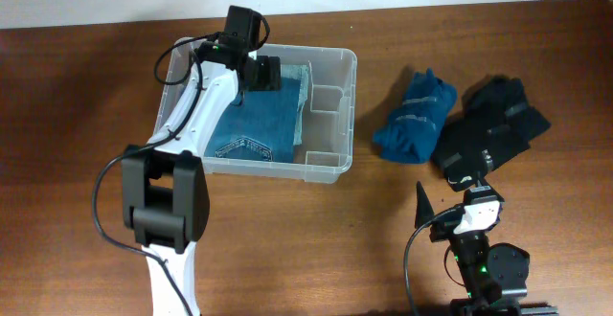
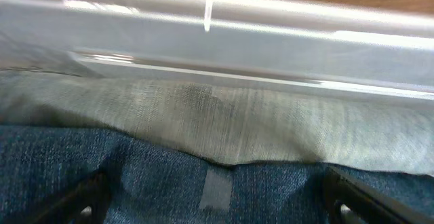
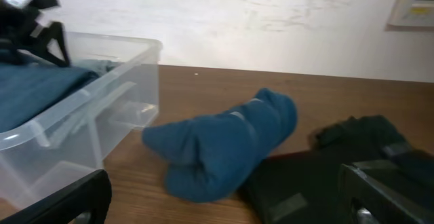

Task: Pack container
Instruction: 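Press and tuck the dark-blue jeans into the box with left gripper, then raise the left arm away and reach the right gripper to the teal sock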

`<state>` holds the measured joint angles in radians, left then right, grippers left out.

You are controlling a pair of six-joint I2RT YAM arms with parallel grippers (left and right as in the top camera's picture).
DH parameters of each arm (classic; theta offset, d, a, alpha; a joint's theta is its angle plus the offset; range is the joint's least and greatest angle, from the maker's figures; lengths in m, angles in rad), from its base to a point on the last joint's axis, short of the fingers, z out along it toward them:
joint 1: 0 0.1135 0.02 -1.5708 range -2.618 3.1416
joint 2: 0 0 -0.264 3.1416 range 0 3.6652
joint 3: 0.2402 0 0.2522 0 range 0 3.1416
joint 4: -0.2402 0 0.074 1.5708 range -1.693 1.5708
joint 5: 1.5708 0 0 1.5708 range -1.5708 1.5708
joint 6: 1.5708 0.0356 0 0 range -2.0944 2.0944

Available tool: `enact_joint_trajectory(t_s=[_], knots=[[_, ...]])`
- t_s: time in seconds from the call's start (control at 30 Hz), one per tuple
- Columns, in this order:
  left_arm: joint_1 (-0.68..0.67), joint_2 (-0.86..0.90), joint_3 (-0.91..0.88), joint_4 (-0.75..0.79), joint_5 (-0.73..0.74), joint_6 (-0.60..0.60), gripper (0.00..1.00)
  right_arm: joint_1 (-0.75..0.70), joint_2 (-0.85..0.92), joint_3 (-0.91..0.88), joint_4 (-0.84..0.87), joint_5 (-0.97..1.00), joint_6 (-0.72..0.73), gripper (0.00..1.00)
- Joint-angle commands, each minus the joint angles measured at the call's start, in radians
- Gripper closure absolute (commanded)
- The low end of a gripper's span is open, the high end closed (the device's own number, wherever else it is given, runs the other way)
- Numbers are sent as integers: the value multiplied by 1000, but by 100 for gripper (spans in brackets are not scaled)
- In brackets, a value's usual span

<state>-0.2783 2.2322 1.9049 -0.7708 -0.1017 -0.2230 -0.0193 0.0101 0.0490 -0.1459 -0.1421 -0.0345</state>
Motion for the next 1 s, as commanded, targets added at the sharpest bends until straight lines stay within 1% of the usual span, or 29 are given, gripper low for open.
enact_joint_trajectory(t_s=[0.0,0.1,0.2,0.33,0.37,0.4,0.5,0.6,0.67,0.7,0.83,0.87,0.9,0.97], knots=[[8,137,-40,-58,56,16,1,-8,-6,-8,5,-97,-2,2],[9,131,-33,-72,61,16,1,-8,-6,-6,6,-169,-2,2],[9,113,49,-160,62,16,1,-8,-6,2,6,-256,4,2],[11,76,271,-373,61,18,1,-8,4,70,4,-268,130,1],[11,61,352,-438,61,21,1,-8,15,104,-1,-274,146,1],[11,55,387,-463,60,21,1,-8,23,122,-11,-274,153,2],[11,16,607,-583,61,20,1,-8,115,256,-120,-274,152,2],[13,-12,769,-647,60,41,1,-8,284,410,-220,-274,152,2],[13,-29,836,-687,53,50,1,-8,448,550,-311,-277,152,2],[13,-35,850,-700,53,55,1,-8,502,596,-342,-278,152,2],[13,-43,860,-753,53,68,0,-8,863,905,-554,-310,148,2],[13,-43,860,-762,53,68,1,-8,912,940,-562,-309,127,2],[13,-44,860,-764,53,68,1,-8,1003,990,-546,-284,126,2],[15,-48,860,-764,53,70,1,-8,1096,1018,-515,-284,129,2]])
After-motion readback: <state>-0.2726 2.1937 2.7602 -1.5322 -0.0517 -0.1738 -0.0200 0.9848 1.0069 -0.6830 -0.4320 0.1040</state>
